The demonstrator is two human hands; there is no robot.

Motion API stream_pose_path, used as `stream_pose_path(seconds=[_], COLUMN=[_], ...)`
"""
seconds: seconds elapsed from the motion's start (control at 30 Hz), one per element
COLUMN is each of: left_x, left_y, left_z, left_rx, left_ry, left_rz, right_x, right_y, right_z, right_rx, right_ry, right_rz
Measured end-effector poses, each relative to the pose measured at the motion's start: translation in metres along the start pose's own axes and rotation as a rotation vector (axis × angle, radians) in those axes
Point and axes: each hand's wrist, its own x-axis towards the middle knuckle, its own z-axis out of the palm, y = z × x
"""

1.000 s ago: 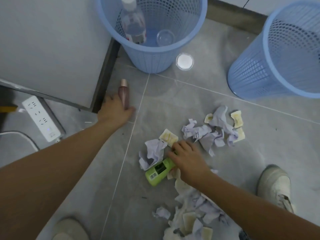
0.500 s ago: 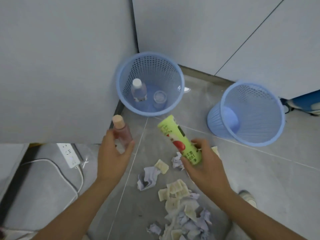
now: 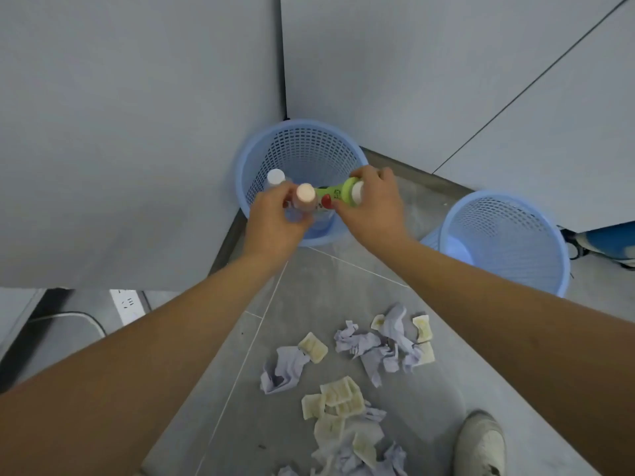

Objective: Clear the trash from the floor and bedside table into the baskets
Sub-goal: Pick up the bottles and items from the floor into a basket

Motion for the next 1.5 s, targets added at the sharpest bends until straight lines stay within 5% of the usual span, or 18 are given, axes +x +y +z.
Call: stream_pose_path(seconds=[0.3, 0.53, 1.0, 1.33, 1.5], left_x=[-0.003, -0.075, -0.239, -0.318, -0.348], left_y=[-0.008, 0.017, 0.053, 0.042, 0.049], left_z=[0.007, -0.012, 0.032, 0.129, 0.128], left_rx=[0.144, 0.251, 0.298, 0.286, 0.303], left_ry=[-0.077, 0.029, -0.025, -0.118, -0.099], left_rz=[0.061, 0.147, -0.257, -0.411, -0.442], right_x=[0.010, -0.047, -0.225, -0.259, -0.281], right_y=[-0.002, 0.001, 0.108, 0.204, 0.218], right_z=[0.011, -0.019, -0.099, -0.135, -0.122], right_rx=[0.065, 0.144, 0.029, -0.180, -0.266], right_ry=[-0.093, -0.099, -0.451, -0.430, -0.556], right_rz=[-0.025, -0.103, -0.069, -0.102, -0.009])
